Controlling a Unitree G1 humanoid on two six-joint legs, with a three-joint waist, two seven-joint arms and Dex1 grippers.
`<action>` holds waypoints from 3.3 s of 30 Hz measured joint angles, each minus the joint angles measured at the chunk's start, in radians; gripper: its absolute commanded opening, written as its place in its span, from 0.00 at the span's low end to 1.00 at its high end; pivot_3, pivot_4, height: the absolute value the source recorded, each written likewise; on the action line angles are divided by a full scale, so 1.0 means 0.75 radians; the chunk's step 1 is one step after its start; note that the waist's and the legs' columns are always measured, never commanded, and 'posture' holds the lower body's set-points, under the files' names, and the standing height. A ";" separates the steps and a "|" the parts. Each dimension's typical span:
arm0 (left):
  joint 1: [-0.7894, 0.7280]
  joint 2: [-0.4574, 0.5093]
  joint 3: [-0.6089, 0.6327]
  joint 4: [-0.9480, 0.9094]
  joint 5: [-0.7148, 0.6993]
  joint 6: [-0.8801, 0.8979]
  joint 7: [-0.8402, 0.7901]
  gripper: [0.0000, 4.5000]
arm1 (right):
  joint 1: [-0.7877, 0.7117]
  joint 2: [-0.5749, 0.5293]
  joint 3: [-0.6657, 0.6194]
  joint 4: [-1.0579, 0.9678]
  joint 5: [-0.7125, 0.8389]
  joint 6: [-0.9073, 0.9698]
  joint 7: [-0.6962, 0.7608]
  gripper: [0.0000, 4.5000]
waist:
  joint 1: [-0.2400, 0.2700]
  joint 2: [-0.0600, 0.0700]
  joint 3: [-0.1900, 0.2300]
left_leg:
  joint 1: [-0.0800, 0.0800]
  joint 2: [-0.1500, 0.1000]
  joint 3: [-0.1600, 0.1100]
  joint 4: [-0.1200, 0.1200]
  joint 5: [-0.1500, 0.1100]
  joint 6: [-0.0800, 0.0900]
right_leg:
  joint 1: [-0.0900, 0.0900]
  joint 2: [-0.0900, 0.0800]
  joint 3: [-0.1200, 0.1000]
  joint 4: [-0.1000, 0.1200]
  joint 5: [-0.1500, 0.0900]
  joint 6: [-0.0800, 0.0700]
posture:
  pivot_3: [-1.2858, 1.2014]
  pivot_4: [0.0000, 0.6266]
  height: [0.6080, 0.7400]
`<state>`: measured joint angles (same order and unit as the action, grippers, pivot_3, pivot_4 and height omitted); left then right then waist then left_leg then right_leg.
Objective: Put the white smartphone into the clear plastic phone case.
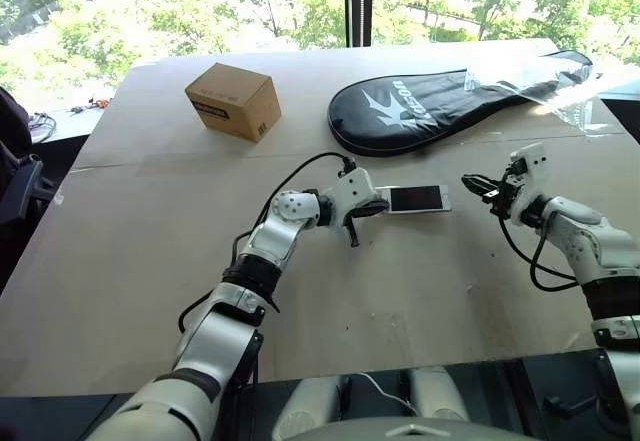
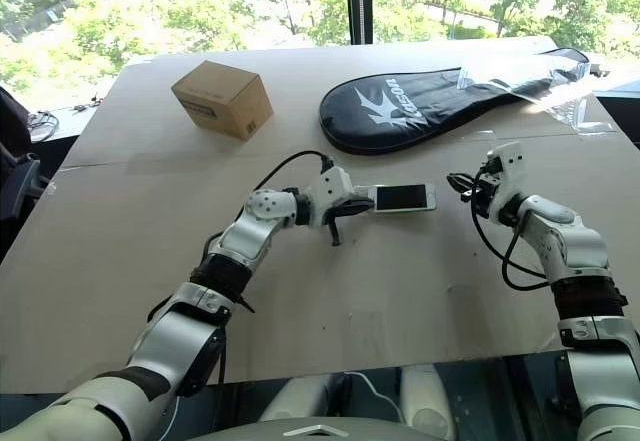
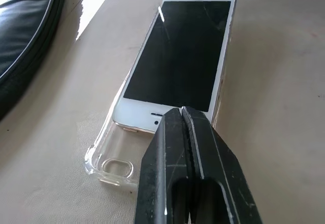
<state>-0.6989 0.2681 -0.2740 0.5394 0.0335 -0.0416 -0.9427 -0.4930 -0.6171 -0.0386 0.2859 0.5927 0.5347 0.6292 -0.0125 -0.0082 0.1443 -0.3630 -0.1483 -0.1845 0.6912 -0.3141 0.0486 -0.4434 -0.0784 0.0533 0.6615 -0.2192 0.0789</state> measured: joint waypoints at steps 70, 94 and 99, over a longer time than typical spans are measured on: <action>-0.062 0.039 0.066 -0.491 -0.198 0.725 -0.022 0.00 | 0.149 0.235 -0.099 -0.384 -0.181 -0.004 0.118 0.01 | 0.001 0.000 0.000 | -0.003 0.001 0.000 -0.004 0.000 -0.001 | -0.004 0.000 -0.001 -0.002 0.000 0.000 | 0.52 0.24 1.00; 0.020 0.023 -0.001 -0.235 -0.149 0.506 0.041 0.00 | 0.186 0.351 -0.059 0.079 -0.315 -0.545 0.278 0.01 | -0.008 -0.002 -0.005 | 0.003 0.001 0.006 -0.004 0.001 -0.001 | -0.002 0.002 0.005 0.002 0.001 -0.001 | 0.52 0.24 1.00; 0.037 0.030 0.001 -0.256 -0.149 0.506 0.042 0.00 | 0.196 0.405 -0.105 0.090 -0.254 -0.576 0.309 0.01 | -0.009 -0.002 -0.006 | 0.003 0.005 0.007 -0.004 0.001 -0.002 | -0.003 0.005 0.006 0.002 0.002 -0.002 | 0.52 0.24 1.00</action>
<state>-0.6711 0.2905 -0.2736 0.3474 -0.0783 0.3382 -0.9114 -0.3463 -0.3132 -0.1172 0.3535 0.4025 0.1028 0.8607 -0.0193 -0.0098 0.1400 -0.3605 -0.1445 -0.1792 0.6881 -0.3135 0.0474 -0.4457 -0.0745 0.0580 0.6628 -0.2177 0.0771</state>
